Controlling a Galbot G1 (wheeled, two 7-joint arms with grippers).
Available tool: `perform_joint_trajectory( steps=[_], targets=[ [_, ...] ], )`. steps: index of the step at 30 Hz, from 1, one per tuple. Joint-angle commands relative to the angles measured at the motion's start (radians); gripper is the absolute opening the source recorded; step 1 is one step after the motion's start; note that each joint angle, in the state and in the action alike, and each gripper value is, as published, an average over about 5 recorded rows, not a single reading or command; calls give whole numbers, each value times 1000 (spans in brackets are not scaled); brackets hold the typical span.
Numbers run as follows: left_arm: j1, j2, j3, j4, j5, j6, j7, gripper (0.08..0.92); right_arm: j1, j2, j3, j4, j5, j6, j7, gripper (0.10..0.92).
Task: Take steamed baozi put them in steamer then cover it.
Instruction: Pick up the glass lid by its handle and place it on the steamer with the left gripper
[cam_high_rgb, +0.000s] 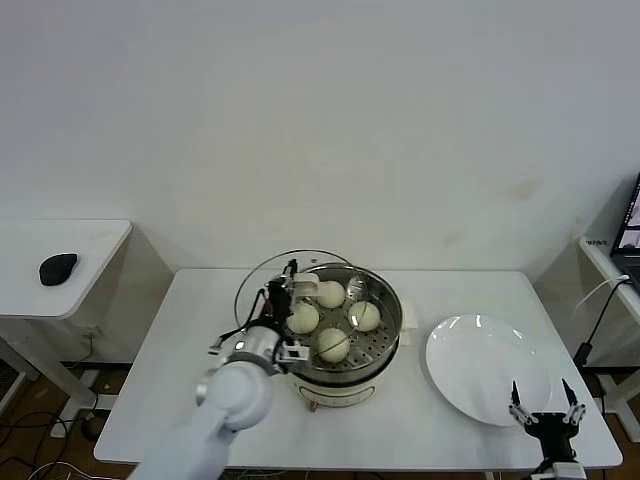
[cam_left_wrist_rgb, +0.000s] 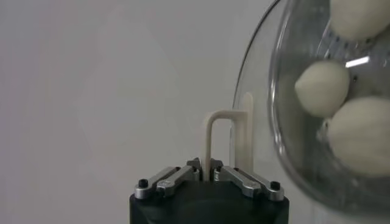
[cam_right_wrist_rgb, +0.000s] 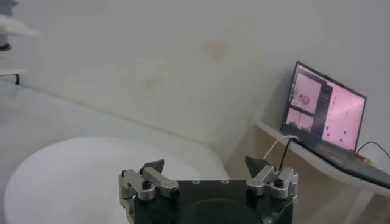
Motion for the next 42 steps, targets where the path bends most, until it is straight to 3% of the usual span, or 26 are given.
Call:
perform_joint_trajectory(
  steps=[1,42],
  targets=[
    [-49,-153,88,74,135,20,39,154,5,8,-13,-21,-17,7,4,823],
    [8,-200,75,129,209,-25,20,160,5,4,-46,-43,-23,11,4,823]
  ],
)
